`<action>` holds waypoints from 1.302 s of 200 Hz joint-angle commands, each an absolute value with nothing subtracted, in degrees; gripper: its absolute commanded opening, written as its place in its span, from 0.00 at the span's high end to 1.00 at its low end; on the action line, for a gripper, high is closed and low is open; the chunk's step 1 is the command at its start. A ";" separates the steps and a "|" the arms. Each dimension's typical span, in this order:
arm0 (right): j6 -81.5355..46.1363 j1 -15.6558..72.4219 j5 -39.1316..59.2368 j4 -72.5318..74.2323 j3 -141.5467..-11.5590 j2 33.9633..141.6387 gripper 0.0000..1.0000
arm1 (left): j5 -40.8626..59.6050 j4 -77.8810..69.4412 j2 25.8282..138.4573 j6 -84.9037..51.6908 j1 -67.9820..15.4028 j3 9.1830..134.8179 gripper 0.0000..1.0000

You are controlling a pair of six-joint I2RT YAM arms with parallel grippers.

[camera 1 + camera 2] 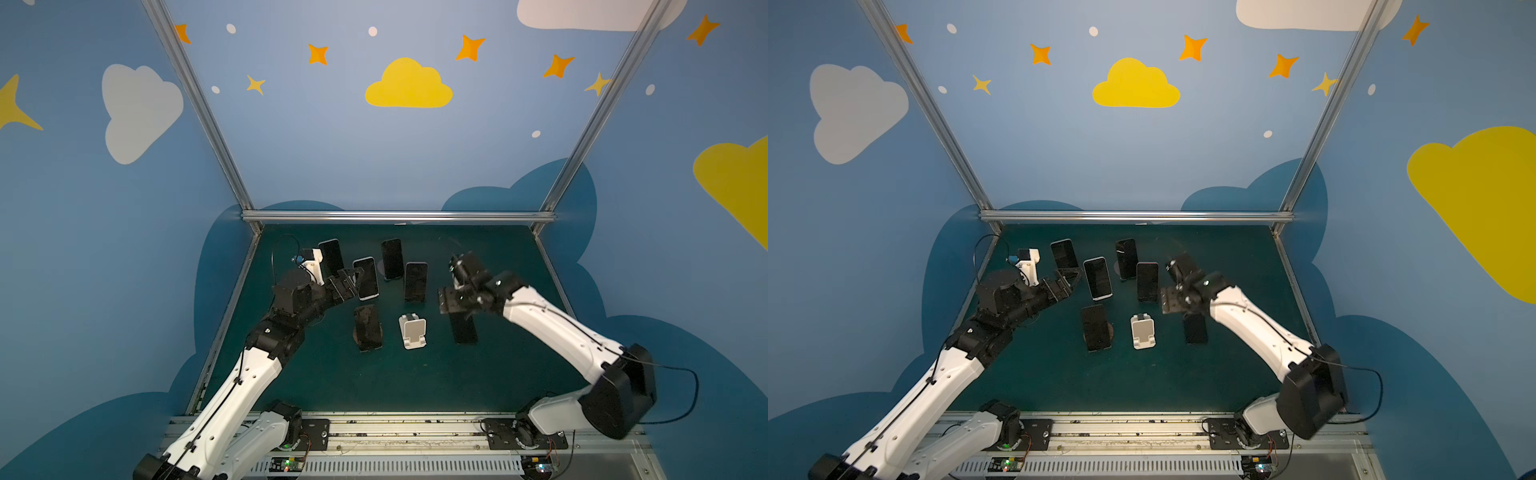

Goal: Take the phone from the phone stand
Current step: 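Move the open right gripper down over the empty white stand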

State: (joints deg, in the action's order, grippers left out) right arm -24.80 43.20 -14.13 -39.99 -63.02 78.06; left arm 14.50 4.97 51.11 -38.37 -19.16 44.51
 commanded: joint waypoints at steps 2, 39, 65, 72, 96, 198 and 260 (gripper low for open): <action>-31.41 50.06 -22.48 -24.15 -52.89 69.77 0.09 | 8.93 0.97 48.26 -38.52 -19.20 41.84 0.01; -25.28 55.02 -21.36 -8.87 -43.05 65.63 0.08 | 7.95 0.22 47.63 -38.67 -19.25 41.18 0.00; -31.22 57.30 -21.06 -13.50 -47.10 71.15 0.08 | 8.74 0.26 48.25 -38.75 -19.24 41.38 0.00; -33.40 57.67 -21.60 -15.28 -48.42 72.93 0.09 | 8.70 0.22 48.25 -38.75 -19.18 41.31 0.00; -34.06 59.54 -23.82 -14.94 -51.20 78.66 0.09 | 8.61 -0.08 48.09 -38.89 -19.23 41.05 0.00; -38.12 60.91 -28.04 -18.04 -52.38 82.42 0.09 | 9.40 -0.97 47.76 -40.24 -19.22 40.69 0.00; -38.60 61.07 -25.86 -15.12 -53.85 87.82 0.09 | 8.70 -0.66 47.87 -40.06 -19.24 40.68 0.00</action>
